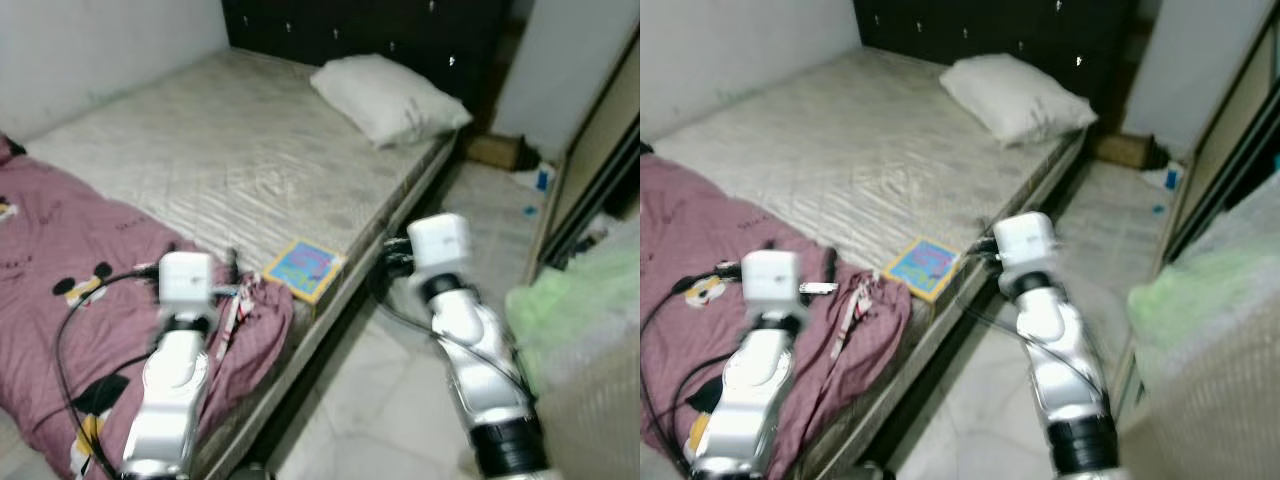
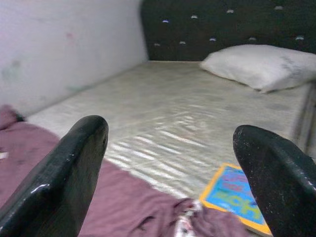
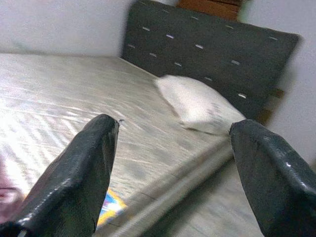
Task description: Clean up the room
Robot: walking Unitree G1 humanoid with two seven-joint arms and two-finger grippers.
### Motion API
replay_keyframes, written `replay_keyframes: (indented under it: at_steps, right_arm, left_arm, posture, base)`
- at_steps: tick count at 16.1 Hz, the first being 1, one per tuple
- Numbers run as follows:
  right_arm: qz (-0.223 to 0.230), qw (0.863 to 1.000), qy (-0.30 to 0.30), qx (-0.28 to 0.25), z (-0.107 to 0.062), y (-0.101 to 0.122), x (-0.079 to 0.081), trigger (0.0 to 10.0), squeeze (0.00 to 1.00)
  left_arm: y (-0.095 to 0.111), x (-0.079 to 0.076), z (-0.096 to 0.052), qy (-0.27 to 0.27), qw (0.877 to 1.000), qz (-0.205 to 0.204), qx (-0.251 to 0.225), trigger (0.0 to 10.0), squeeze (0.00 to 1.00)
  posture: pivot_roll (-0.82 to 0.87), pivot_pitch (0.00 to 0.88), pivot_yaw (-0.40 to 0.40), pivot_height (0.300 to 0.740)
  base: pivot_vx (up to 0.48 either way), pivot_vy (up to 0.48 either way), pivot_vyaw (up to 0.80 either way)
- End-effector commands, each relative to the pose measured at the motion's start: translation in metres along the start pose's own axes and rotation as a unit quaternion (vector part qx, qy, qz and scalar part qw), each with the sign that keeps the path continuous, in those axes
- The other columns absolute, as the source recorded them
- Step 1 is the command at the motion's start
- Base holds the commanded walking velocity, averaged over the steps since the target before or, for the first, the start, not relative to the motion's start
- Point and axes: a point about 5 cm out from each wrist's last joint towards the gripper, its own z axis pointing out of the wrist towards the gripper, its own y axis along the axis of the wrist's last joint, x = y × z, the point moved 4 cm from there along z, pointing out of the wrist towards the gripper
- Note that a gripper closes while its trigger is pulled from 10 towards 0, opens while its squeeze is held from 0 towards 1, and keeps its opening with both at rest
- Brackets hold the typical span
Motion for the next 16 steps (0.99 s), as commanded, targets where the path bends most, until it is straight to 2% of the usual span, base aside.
replay_keyframes:
  at_steps: [1, 16]
  right_arm:
    - [-0.001, 1.000, -0.005, -0.003, 0.0017, 0.0012, -0.0067, 10.0, 0.00]
    - [0.005, 1.000, 0.014, -0.011, 0.0043, 0.0039, 0.0003, 10.0, 0.00]
  left_arm:
    - [0.0030, -0.0049, -0.0003, -0.005, 1.000, -0.005, -0.003, 10.0, 0.00]
    - [0.0033, -0.0031, 0.0024, 0.002, 1.000, -0.008, -0.004, 10.0, 0.00]
  posture:
    - [-0.08, 0.000, 0.014, 0.740]
    - [-0.08, 0.000, 0.011, 0.740]
  base:
    - [0.000, 0.000, 0.80]
    - [0.000, 0.000, 0.80]
